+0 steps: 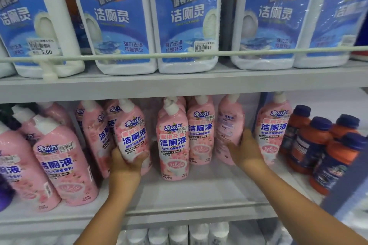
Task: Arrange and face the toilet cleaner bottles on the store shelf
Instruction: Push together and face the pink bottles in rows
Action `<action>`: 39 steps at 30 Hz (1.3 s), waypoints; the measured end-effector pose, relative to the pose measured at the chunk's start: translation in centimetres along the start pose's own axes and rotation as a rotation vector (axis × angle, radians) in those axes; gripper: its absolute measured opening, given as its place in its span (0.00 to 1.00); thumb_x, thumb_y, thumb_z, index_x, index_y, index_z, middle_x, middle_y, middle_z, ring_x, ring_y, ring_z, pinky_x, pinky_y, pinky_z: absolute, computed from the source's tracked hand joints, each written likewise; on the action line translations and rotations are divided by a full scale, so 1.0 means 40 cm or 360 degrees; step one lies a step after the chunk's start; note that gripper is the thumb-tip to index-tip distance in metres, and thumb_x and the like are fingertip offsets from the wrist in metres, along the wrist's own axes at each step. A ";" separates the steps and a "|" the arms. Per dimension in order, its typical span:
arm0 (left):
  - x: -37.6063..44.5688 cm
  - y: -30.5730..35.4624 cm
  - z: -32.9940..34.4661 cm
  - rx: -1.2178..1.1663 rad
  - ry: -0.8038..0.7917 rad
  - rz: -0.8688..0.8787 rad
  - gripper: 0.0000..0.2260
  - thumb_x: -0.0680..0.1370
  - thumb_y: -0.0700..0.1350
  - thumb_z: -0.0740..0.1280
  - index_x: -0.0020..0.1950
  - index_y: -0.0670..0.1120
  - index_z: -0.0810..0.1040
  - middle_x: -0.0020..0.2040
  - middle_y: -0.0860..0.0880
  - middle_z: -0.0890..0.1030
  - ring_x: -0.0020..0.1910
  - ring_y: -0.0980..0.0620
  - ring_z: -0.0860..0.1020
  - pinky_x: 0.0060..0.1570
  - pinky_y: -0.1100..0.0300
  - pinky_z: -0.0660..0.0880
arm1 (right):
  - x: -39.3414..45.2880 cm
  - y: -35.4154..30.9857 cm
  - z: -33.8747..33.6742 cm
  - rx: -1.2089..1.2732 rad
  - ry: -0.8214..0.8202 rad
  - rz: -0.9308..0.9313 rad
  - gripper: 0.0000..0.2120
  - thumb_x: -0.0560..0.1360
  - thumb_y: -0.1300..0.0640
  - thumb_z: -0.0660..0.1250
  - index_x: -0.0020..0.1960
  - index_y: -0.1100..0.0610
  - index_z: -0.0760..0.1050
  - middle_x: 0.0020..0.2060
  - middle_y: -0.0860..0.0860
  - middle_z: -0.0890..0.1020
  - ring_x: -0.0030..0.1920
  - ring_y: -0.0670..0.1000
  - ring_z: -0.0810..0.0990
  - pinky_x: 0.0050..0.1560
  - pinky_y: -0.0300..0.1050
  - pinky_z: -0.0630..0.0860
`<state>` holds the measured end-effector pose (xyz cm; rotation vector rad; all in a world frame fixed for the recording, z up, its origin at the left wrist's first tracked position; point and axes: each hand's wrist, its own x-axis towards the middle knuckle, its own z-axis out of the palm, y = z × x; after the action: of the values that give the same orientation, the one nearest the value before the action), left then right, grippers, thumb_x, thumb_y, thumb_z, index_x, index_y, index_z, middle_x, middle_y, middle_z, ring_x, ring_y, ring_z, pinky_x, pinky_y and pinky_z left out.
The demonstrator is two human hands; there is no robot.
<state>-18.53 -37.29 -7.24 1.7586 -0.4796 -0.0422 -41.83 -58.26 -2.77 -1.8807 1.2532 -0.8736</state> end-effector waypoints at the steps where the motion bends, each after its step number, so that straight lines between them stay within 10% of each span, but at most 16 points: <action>1: -0.019 0.003 -0.014 0.0011 -0.0006 -0.0004 0.24 0.70 0.47 0.79 0.61 0.47 0.74 0.51 0.50 0.82 0.49 0.47 0.81 0.50 0.53 0.75 | -0.025 0.004 -0.020 0.0024 -0.0024 -0.0028 0.21 0.75 0.60 0.72 0.63 0.56 0.67 0.59 0.55 0.80 0.61 0.58 0.79 0.57 0.47 0.74; 7: -0.086 0.005 -0.119 0.0018 -0.0281 -0.0093 0.20 0.69 0.46 0.79 0.57 0.54 0.76 0.47 0.57 0.84 0.48 0.52 0.82 0.52 0.51 0.77 | -0.121 0.062 -0.127 0.0316 -0.0441 -0.0139 0.25 0.75 0.66 0.71 0.64 0.45 0.69 0.54 0.38 0.82 0.53 0.39 0.82 0.58 0.36 0.78; 13: -0.111 0.022 -0.145 0.0070 -0.0652 -0.0162 0.30 0.58 0.57 0.83 0.58 0.56 0.78 0.50 0.58 0.87 0.50 0.57 0.84 0.52 0.53 0.81 | -0.177 0.052 -0.083 0.0256 -0.0264 -0.0112 0.29 0.69 0.58 0.78 0.62 0.48 0.66 0.54 0.45 0.81 0.51 0.45 0.83 0.54 0.47 0.80; 16: -0.133 0.046 -0.121 -0.0032 -0.0803 -0.0162 0.27 0.63 0.45 0.83 0.58 0.53 0.78 0.50 0.58 0.87 0.47 0.61 0.85 0.42 0.67 0.80 | -0.220 0.041 -0.013 0.0131 -0.0052 -0.0158 0.31 0.66 0.49 0.80 0.59 0.52 0.65 0.51 0.50 0.79 0.44 0.40 0.80 0.42 0.37 0.78; 21: -0.159 0.048 -0.065 -0.0031 -0.0968 -0.0079 0.26 0.65 0.50 0.81 0.58 0.64 0.75 0.55 0.57 0.85 0.54 0.58 0.84 0.56 0.58 0.79 | -0.237 0.057 0.005 0.0103 -0.0498 -0.0194 0.42 0.71 0.54 0.77 0.74 0.40 0.54 0.58 0.46 0.65 0.39 0.36 0.80 0.42 0.26 0.73; 26: -0.180 0.044 -0.020 0.0019 -0.0849 0.0005 0.28 0.67 0.44 0.81 0.60 0.59 0.72 0.57 0.54 0.83 0.52 0.64 0.82 0.48 0.70 0.77 | -0.195 0.056 -0.021 0.0191 -0.0616 -0.0298 0.41 0.72 0.58 0.76 0.77 0.46 0.57 0.69 0.43 0.70 0.63 0.38 0.75 0.63 0.35 0.74; 33: -0.192 0.052 0.012 0.0044 -0.0617 0.0071 0.25 0.65 0.49 0.81 0.54 0.62 0.72 0.54 0.56 0.82 0.49 0.63 0.82 0.48 0.63 0.79 | -0.180 0.023 0.110 0.0185 -0.0137 -0.0306 0.33 0.63 0.54 0.80 0.64 0.45 0.70 0.55 0.39 0.69 0.55 0.50 0.79 0.60 0.48 0.78; 39: -0.193 0.048 0.021 0.0055 -0.0560 0.0110 0.25 0.64 0.53 0.81 0.53 0.64 0.72 0.54 0.57 0.83 0.49 0.60 0.82 0.51 0.52 0.81 | -0.151 0.013 0.151 0.0014 0.0039 -0.0388 0.30 0.63 0.58 0.80 0.62 0.56 0.73 0.52 0.51 0.73 0.45 0.51 0.78 0.45 0.37 0.73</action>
<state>-26.38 -35.75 -7.37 1.7735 -0.7991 -0.2994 -38.87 -51.62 -7.28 -2.0499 1.0460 -1.0295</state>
